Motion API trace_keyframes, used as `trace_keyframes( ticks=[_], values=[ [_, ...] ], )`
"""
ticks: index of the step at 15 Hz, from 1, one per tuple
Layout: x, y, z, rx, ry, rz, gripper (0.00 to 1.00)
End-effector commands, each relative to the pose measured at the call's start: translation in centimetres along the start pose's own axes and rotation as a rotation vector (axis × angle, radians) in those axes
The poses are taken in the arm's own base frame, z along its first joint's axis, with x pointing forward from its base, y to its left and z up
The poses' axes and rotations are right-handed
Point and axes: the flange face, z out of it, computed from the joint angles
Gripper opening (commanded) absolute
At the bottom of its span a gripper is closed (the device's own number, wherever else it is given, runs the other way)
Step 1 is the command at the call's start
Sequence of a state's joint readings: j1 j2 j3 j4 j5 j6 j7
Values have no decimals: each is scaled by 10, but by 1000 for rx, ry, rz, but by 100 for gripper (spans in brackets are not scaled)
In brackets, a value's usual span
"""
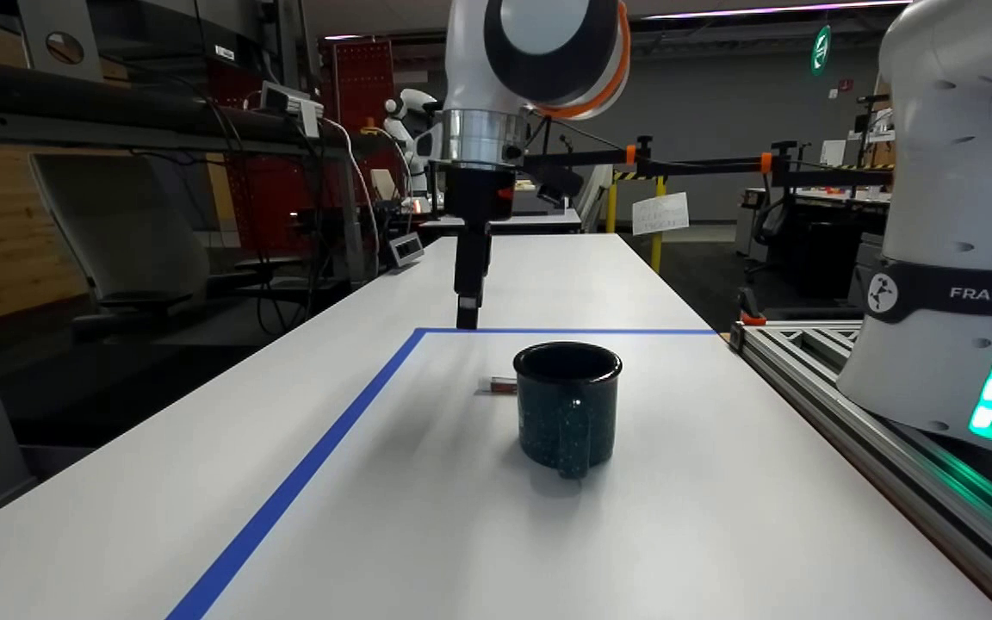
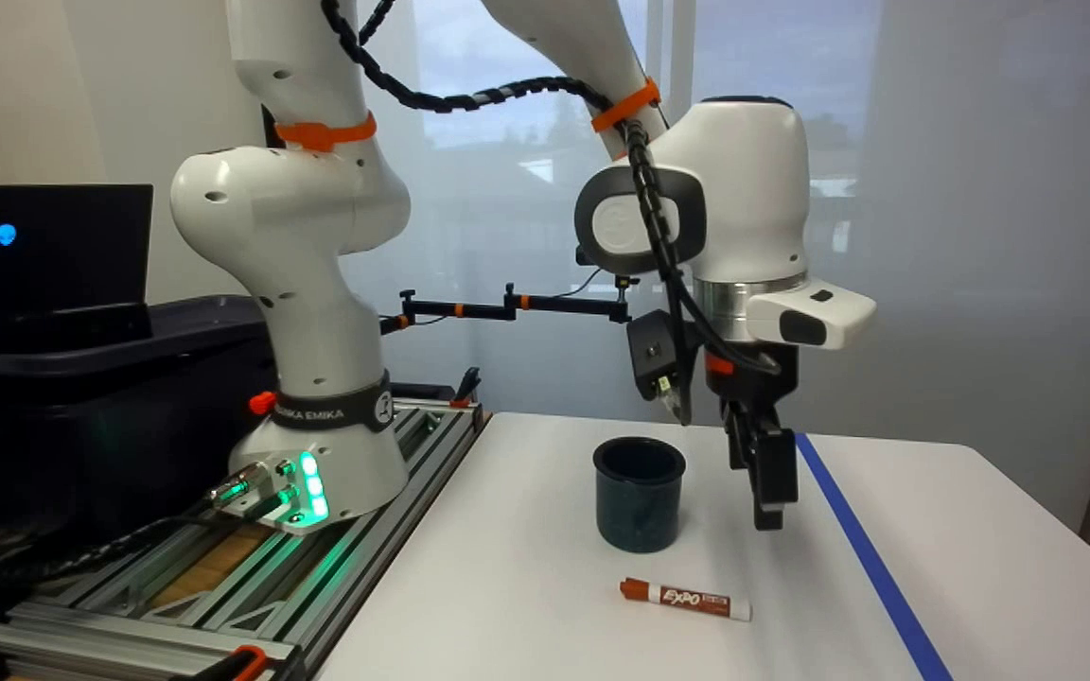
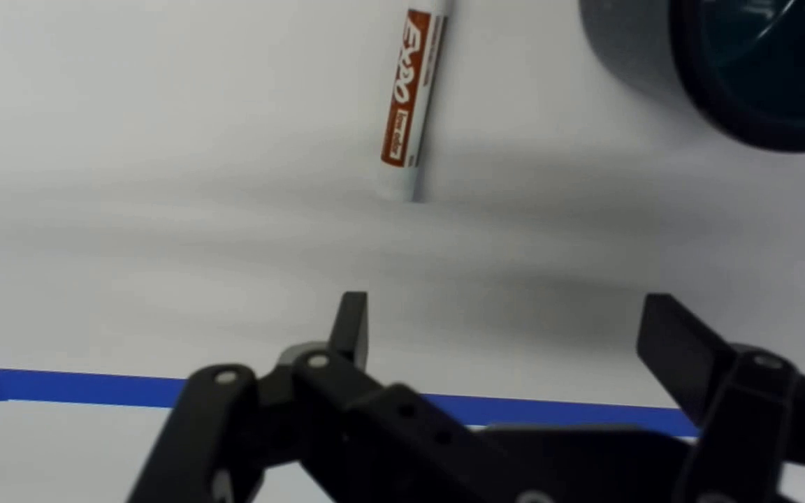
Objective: Take the marker out of the mug.
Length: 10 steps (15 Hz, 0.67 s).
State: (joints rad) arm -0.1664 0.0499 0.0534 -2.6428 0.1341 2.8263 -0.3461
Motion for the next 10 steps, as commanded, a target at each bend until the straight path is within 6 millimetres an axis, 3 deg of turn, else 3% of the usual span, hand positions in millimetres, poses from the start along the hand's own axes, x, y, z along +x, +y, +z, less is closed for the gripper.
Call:
trace_keyframes(
  ticks=[1, 2, 10],
  values=[
    [-15, -12, -31, -4, 4, 29, 100],
    [-3, -6, -14, -2, 4, 13, 100],
    [-5, -6, -12, 0, -3, 17, 100]
  ],
)
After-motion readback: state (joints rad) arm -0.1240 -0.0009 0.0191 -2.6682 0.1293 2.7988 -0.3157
